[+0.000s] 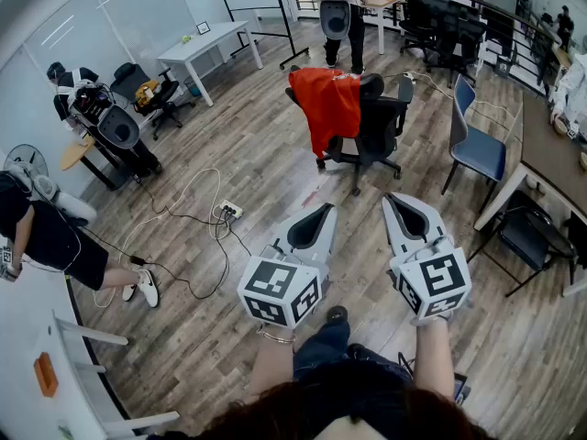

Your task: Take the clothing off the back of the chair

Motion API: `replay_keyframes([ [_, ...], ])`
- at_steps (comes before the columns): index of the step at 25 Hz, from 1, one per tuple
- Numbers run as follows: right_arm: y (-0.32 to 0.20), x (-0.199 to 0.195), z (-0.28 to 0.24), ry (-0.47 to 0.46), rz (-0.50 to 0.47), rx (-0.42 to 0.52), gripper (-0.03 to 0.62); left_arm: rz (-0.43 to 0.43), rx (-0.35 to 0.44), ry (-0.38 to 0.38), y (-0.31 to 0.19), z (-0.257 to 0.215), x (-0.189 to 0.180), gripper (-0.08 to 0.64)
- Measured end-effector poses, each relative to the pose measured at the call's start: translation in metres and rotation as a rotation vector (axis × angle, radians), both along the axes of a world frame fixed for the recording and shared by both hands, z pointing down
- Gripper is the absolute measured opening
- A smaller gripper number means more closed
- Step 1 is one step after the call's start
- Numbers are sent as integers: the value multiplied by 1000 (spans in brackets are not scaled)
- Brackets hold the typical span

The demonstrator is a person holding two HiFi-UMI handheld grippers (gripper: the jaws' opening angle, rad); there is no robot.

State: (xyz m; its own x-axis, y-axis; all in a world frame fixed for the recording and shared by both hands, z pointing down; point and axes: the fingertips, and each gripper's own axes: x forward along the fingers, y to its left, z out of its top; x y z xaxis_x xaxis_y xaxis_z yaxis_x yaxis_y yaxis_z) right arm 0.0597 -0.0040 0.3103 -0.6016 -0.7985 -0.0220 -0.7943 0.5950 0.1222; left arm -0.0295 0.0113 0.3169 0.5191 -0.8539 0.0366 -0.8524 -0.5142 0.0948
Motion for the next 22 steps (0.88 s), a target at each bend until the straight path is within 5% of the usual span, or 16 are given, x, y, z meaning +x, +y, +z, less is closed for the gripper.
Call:
replay_keyframes([
  [22,-94,-37,16,-16,-5,-37,-5,37,-31,18,-100,18,-29,24],
])
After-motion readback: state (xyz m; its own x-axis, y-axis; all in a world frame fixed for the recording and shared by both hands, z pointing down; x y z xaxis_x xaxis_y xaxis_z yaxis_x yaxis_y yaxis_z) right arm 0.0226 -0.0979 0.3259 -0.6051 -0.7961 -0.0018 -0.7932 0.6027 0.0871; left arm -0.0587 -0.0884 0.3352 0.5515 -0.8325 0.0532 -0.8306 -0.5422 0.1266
